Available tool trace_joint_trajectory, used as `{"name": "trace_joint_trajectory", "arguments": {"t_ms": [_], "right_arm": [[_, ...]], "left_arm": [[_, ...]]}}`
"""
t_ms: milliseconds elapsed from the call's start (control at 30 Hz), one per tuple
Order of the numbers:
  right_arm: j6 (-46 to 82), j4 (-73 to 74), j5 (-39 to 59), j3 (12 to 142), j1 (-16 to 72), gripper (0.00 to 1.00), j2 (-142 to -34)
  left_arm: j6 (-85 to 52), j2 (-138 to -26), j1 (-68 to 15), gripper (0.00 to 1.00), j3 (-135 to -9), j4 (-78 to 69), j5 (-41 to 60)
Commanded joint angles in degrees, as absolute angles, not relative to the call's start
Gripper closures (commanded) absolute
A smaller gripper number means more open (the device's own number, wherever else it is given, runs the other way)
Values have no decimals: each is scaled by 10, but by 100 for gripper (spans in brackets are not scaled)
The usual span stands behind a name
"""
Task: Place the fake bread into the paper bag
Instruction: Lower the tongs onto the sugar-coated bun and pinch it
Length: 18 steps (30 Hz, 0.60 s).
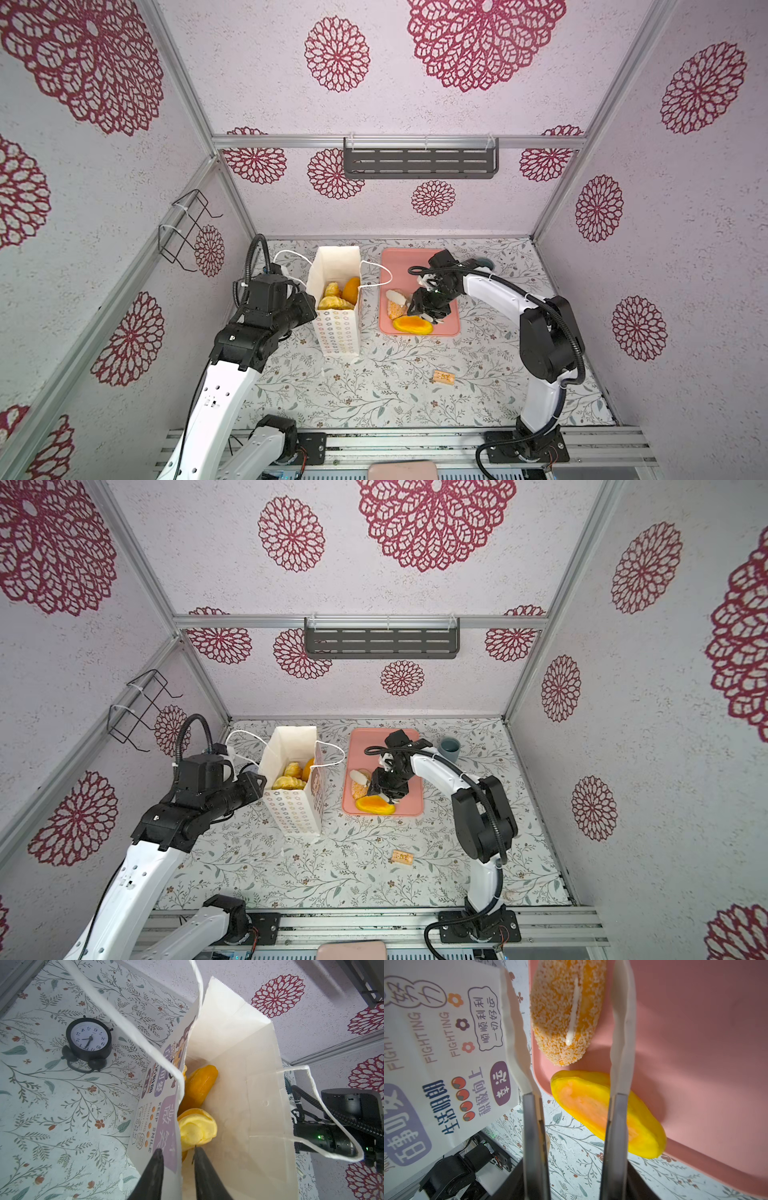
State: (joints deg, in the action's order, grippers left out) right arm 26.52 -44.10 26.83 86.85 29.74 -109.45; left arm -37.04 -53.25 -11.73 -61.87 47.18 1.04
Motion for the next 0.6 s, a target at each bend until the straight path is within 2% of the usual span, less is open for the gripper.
{"name": "trace_joint_trajectory", "arguments": {"t_ms": [0,333,433,567], "right_arm": [[254,-458,263,895,300,48,-1094],[255,-456,262,899,300,60,-1098],[260,-448,259,897,296,66,-1087],[266,-438,258,897,289,70,-1063]], "left_arm": [[-364,-524,-115,71,-614,458,17],[-365,-519,-115,71,-611,459,15],[-363,-519,-115,64,-612,462,13],[-361,-525,-115,61,-617,465,12]]}}
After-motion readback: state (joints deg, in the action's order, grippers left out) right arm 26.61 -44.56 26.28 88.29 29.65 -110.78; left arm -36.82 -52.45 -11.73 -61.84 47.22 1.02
